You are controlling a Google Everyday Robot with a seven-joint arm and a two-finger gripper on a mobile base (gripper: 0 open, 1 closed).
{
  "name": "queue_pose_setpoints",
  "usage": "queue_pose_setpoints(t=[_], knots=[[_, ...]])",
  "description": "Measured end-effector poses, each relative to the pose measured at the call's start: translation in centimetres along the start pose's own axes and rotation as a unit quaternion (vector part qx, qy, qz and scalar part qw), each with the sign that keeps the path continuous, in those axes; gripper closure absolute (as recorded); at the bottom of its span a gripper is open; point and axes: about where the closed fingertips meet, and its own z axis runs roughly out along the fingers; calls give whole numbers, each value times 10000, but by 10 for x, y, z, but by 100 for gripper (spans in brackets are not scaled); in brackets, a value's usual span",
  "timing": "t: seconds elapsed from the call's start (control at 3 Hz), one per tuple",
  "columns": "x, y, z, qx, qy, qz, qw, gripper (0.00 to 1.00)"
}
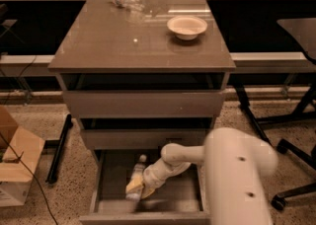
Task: Pick blue plastic bottle from bottom drawer and place on counter
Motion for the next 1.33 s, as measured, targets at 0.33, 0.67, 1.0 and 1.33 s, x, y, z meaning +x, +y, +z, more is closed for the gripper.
queue_pose_setpoints(t=[0.33, 0.67, 1.0, 1.33], knots=[[34, 35, -67, -157, -370, -225, 9989, 100], [87, 63, -115, -64, -118, -428, 9990, 100], [138, 90, -170, 45, -19, -727, 9973, 100], [152, 118, -235, 169, -274, -1395, 9897, 100]])
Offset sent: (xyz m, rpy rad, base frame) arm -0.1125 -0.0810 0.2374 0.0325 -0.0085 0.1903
